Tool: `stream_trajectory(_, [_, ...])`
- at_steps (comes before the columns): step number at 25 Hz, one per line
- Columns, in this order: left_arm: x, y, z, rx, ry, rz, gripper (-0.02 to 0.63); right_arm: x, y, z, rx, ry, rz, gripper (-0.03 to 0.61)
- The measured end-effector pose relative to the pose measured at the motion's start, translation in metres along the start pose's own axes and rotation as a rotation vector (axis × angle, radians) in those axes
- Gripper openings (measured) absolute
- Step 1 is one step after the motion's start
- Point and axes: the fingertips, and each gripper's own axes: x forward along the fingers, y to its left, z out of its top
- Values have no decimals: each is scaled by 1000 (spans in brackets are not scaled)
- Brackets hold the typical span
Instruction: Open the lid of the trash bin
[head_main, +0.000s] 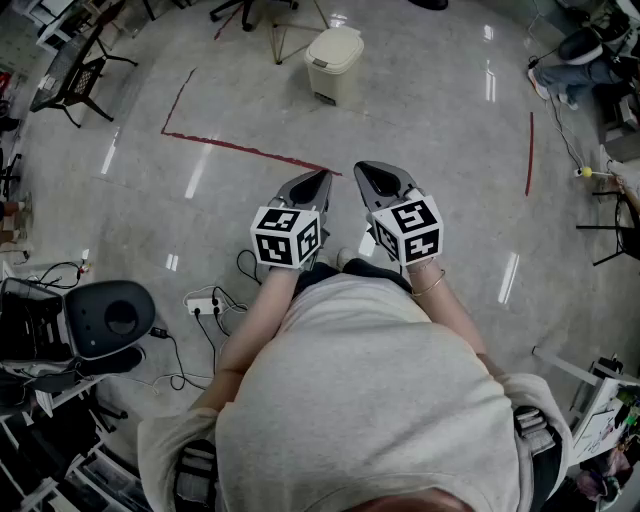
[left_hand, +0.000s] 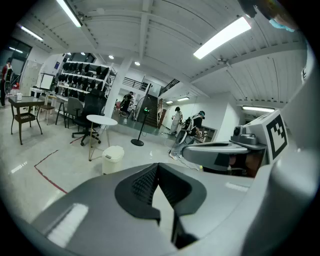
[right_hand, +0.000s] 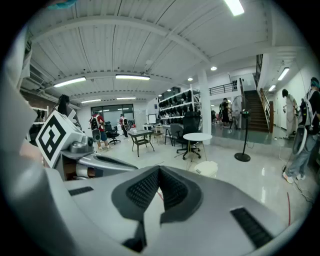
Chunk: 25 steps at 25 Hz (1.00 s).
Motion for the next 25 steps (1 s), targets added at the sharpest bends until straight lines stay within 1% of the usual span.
stream_trajectory(4, [-6, 5, -3, -28, 0, 8, 9, 2, 4, 7, -12, -7, 12, 8])
stream_trajectory(11, [-6, 6, 6, -23, -26, 11, 9, 3, -2, 12, -10, -3, 8, 8])
stream_trajectory(14, [-3, 8, 7, -23, -30, 23, 9, 3, -8, 12, 22, -20, 5, 8])
stream_trajectory(17, [-1, 9, 6, -36, -31, 29, 9, 3, -4, 14, 61, -42, 42, 8])
stream_trajectory(21, [1, 9, 1, -57, -25, 19, 9, 8, -1, 7, 43, -23, 75, 8])
stream_trajectory(25, [4, 9, -7, -68, -11, 43, 9, 8, -6, -6, 59, -7, 96, 8])
